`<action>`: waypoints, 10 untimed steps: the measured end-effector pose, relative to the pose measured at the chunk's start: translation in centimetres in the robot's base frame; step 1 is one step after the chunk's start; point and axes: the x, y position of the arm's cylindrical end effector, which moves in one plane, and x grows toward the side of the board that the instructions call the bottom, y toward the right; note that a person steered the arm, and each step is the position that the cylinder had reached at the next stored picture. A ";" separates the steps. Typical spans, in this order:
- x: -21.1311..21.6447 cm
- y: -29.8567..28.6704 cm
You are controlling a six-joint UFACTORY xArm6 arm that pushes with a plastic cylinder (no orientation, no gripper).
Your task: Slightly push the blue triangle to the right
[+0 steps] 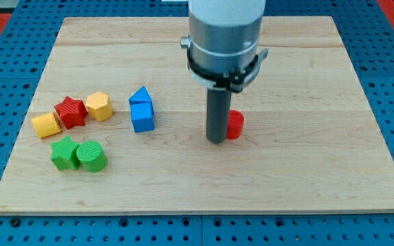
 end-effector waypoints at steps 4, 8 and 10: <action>2.9 7.5; -2.9 -19.2; -5.2 -9.1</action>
